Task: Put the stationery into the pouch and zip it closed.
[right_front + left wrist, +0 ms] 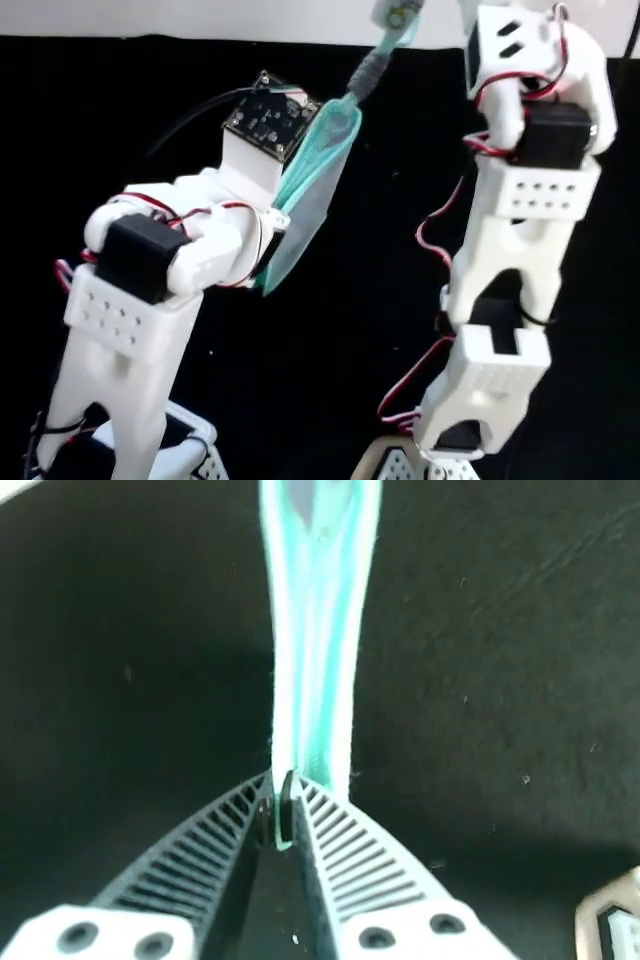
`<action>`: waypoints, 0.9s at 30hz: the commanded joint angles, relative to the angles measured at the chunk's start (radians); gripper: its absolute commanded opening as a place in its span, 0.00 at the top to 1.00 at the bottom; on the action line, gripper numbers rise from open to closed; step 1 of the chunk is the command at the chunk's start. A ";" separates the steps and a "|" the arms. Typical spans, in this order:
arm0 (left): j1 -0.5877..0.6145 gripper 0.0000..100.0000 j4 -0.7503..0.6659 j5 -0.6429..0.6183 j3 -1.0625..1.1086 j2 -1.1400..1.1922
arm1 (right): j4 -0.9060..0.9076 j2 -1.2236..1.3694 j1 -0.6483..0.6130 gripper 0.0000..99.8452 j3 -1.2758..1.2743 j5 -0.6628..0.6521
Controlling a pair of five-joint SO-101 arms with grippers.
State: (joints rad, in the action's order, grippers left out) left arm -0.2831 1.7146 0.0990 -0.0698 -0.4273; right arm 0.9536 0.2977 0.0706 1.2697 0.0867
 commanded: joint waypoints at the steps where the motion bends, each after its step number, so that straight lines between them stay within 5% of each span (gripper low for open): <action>1: 0.071 0.99 0.049 0.005 0.054 0.015 | -0.099 0.019 0.090 0.99 0.015 0.006; 12: 0.154 0.99 0.049 0.006 0.056 0.010 | -0.323 0.251 0.122 0.99 0.016 0.005; 27: 0.153 0.99 0.049 0.006 0.056 0.010 | -0.335 0.421 0.139 0.99 0.018 0.003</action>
State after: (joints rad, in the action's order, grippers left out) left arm -0.1726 1.7146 0.0990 -0.0637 -0.4273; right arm 0.6605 0.7181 0.1120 1.2712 0.0867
